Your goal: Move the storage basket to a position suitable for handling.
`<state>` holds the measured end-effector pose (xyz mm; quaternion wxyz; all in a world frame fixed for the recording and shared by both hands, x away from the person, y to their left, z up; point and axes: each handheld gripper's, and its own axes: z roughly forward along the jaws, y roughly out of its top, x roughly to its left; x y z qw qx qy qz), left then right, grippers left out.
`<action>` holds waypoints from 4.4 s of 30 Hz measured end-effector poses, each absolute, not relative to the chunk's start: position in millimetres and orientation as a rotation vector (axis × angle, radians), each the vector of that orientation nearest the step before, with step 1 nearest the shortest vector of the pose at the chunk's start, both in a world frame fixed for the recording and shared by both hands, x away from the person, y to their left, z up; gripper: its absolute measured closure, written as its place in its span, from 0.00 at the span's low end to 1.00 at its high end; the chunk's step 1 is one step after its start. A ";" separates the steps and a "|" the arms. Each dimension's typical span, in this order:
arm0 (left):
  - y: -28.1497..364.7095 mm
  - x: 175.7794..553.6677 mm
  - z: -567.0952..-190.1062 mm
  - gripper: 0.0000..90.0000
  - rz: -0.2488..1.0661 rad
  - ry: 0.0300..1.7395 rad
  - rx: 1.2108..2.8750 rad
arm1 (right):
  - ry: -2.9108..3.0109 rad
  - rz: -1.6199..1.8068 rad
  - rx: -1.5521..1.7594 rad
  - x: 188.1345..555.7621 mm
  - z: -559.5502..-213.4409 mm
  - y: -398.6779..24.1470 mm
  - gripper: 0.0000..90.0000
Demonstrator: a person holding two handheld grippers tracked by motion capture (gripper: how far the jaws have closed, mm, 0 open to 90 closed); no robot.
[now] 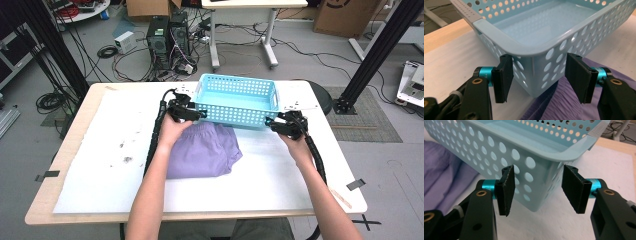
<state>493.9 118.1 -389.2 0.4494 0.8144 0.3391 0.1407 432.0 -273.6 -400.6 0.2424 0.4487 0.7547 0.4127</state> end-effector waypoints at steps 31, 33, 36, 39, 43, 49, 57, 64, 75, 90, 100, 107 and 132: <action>150.9 451.2 -405.5 0.40 0.384 0.905 1.966 | 2.107 1.102 1.212 436.5 -406.7 -240.4 0.44; 150.3 450.9 -405.7 0.39 0.383 0.907 1.976 | 2.109 1.103 1.218 436.6 -407.2 -240.9 0.44; 151.0 450.4 -405.9 0.37 0.375 0.920 1.980 | 2.088 1.075 1.220 435.0 -407.7 -240.2 0.40; 154.1 447.4 -404.9 0.35 0.386 0.935 1.968 | 2.062 1.087 1.228 430.6 -407.7 -241.3 0.35; 164.4 436.3 -404.0 0.35 0.447 0.933 1.916 | 2.039 1.122 1.201 417.6 -406.9 -242.1 0.34; 179.1 410.9 -403.7 0.33 0.507 0.906 1.854 | 2.035 1.174 1.136 391.9 -409.8 -236.5 0.33; 188.8 374.5 -411.1 0.33 0.582 0.865 1.796 | 2.065 1.206 1.025 370.4 -419.1 -220.8 0.33; 197.6 355.9 -416.4 0.33 0.519 0.857 1.790 | 2.149 1.242 1.053 360.4 -428.2 -210.7 0.25; 199.7 334.8 -428.4 0.33 0.418 0.926 1.823 | 2.266 1.224 1.064 352.2 -435.2 -187.1 0.23; 198.4 312.4 -444.0 0.37 0.406 1.073 1.910 | 2.303 1.090 1.064 336.7 -442.0 -166.9 0.33; 195.0 317.5 -447.0 0.37 0.358 1.197 1.934 | 2.376 1.058 1.146 342.4 -444.4 -156.4 0.32; 190.6 316.8 -447.3 0.43 0.355 1.198 1.952 | 2.440 1.020 1.158 345.8 -445.7 -152.9 0.39; 179.5 314.4 -447.6 0.51 0.376 1.182 1.967 | 2.429 0.953 1.160 343.9 -443.4 -138.9 0.62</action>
